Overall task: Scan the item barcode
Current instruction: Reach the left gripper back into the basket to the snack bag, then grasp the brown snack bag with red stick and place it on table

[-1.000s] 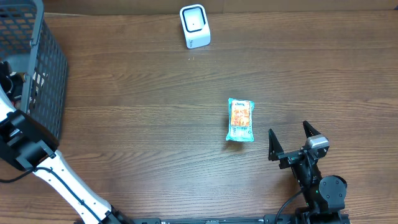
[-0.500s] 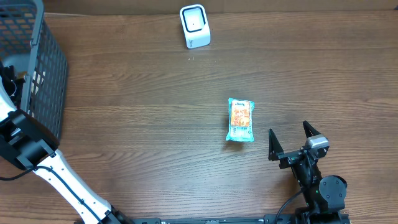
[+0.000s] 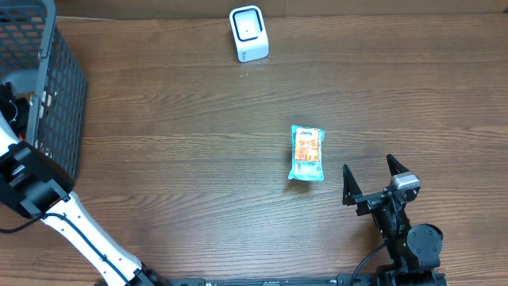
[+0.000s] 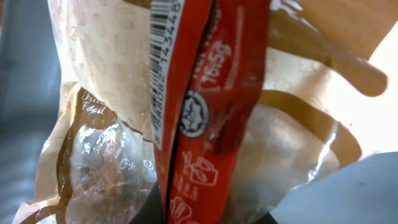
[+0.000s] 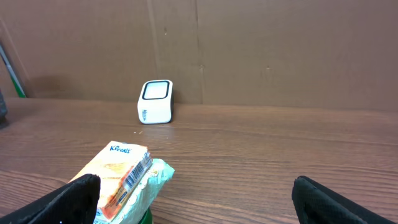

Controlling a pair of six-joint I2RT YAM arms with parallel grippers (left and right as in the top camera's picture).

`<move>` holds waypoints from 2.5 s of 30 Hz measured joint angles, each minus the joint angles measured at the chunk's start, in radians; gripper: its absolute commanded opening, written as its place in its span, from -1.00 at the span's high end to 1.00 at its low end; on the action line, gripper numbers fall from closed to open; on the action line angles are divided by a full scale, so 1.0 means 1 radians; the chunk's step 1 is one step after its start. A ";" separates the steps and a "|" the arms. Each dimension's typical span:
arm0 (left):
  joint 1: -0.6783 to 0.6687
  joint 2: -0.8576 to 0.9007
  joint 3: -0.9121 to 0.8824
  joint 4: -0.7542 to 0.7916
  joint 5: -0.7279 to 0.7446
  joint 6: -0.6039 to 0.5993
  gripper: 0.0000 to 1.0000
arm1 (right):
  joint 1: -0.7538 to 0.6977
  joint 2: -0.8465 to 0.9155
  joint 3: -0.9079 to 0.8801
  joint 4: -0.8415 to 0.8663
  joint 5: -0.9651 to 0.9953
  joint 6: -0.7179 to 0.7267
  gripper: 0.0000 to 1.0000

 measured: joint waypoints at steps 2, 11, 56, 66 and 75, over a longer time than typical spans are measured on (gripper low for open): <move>0.000 -0.014 0.000 0.003 0.016 -0.024 0.92 | 0.000 0.000 0.000 0.000 0.000 0.000 -1.00; 0.000 -0.315 -0.008 0.038 0.043 -0.156 0.92 | 0.000 0.000 0.000 0.000 0.000 0.000 -1.00; -0.922 -0.902 -0.810 -0.090 0.037 -0.695 0.92 | 0.000 0.000 0.000 -0.001 0.000 0.000 -1.00; -1.013 -0.898 -1.228 0.276 0.020 -0.789 0.92 | 0.000 0.000 0.000 0.000 0.000 0.000 -1.00; -1.013 -0.898 -1.377 0.409 0.014 -0.811 -0.23 | 0.000 0.000 0.000 -0.001 0.000 0.000 -1.00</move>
